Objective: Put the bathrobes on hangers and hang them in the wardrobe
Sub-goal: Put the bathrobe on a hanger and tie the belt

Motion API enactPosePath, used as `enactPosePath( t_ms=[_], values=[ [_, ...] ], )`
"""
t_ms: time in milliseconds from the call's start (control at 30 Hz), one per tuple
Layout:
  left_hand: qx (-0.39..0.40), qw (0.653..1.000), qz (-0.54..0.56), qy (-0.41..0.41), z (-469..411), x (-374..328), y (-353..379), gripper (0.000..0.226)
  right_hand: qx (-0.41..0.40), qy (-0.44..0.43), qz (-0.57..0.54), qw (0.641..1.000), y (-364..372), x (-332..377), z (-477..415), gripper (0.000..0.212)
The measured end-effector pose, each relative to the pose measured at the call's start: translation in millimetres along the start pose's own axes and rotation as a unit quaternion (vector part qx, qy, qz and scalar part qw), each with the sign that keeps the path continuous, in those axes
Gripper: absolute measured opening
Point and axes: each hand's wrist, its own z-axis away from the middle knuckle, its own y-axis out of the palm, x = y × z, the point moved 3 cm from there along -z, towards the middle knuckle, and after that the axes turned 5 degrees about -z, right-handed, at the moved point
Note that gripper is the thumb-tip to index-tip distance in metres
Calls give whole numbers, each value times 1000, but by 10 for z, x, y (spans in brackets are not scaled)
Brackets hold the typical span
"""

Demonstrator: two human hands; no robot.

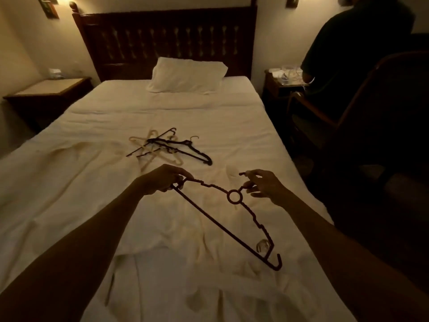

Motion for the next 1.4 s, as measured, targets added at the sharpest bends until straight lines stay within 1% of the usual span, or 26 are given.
enactPosePath(
  t_ms=[33, 67, 100, 133, 167, 200, 233, 300, 367, 433, 500, 533, 567, 633, 733, 767, 833, 933, 1000, 1033, 1133, 1200, 1267, 1300, 1367, 1400],
  values=[
    [-8, 999, -41, 0, -137, -14, 29, 42, -17, 0, -19, 1000, -17, -50, -85, 30],
    [-30, 994, -108, 0, -293, -14, 66, 35, -30, 3, -35, 999, -18, -96, -177, 27],
    [-67, 979, -191, -7, -432, -21, 108, 27, -38, 7, -45, 998, -1, -143, -272, 25],
    [-107, 962, -250, -13, -566, -39, 178, 28, -44, 13, -51, 998, 36, -195, -376, 24],
    [-135, 955, -264, -4, -689, -70, 287, 37, -49, 19, -62, 997, 85, -244, -477, 23],
    [-144, 958, -248, 20, -816, -103, 419, 44, -52, 27, -77, 995, 138, -291, -579, 23],
    [-134, 960, -240, 48, -923, -162, 573, 46, -53, 36, -91, 994, 188, -340, -680, 22],
    [-88, 956, -267, 88, -1088, -219, 882, 41, -51, 54, -115, 991, 266, -434, -845, 19],
    [-57, 951, -288, 97, -1167, -250, 1090, 36, -44, 68, -123, 989, 298, -514, -969, 18],
    [-52, 951, -284, 112, -1252, -219, 1178, 34, -39, 77, -134, 987, 304, -569, -1079, 17],
    [-62, 951, -273, 132, -1326, -188, 1189, 31, -30, 82, -150, 985, 321, -598, -1202, 13],
    [-73, 949, -272, 138, -1369, -158, 1171, 30, -26, 76, -140, 987, 334, -593, -1262, 10],
    [-82, 947, -279, 140, -1412, -121, 1144, 29, -36, 59, -103, 992, 331, -592, -1351, 8],
    [-87, 941, -299, 130, -1500, -21, 1062, 29, -78, 5, -21, 997, 296, -578, -1513, 6],
    [-66, 942, -314, 97, -1636, 153, 937, 29, -132, -69, 94, 984, 196, -546, -1682, 19],
    [-56, 942, -318, 96, -1669, 188, 911, 29, -130, -93, 154, 975, 175, -550, -1731, 24],
    [-35, 940, -323, 106, -1734, 226, 893, 25, -85, -131, 263, 952, 173, -618, -1829, 29],
    [-24, 927, -352, 130, -1819, 197, 912, 23, -13, -156, 406, 900, 200, -754, -1940, 20],
    [-26, 911, -384, 150, -1860, 151, 944, 24, -9, -170, 473, 864, 198, -778, -1970, 20],
    [-25, 901, -402, 162, -1876, 125, 967, 25, -17, -177, 489, 854, 190, -765, -1982, 19],
    [-25, 874, -442, 198, -1903, 71, 1052, 27, -28, -185, 511, 839, 169, -734, -2023, 16],
    [-17, 867, -452, 210, -1927, 52, 1103, 28, -17, -178, 518, 837, 157, -731, -2049, 19],
    [-10, 862, -461, 211, -1948, 53, 1129, 30, -9, -176, 515, 839, 158, -724, -2086, 18],
    [-7, 859, -466, 211, -1956, 49, 1131, 31, -13, -175, 494, 852, 154, -710, -2104, 17],
    [-3, 852, -479, 211, -1969, 18, 1126, 32, -30, -170, 415, 893, 117, -664, -2135, 18],
    [-7, 848, -486, 211, -1976, -7, 1125, 33, -31, -175, 385, 906, 92, -640, -2143, 18]
  ],
)
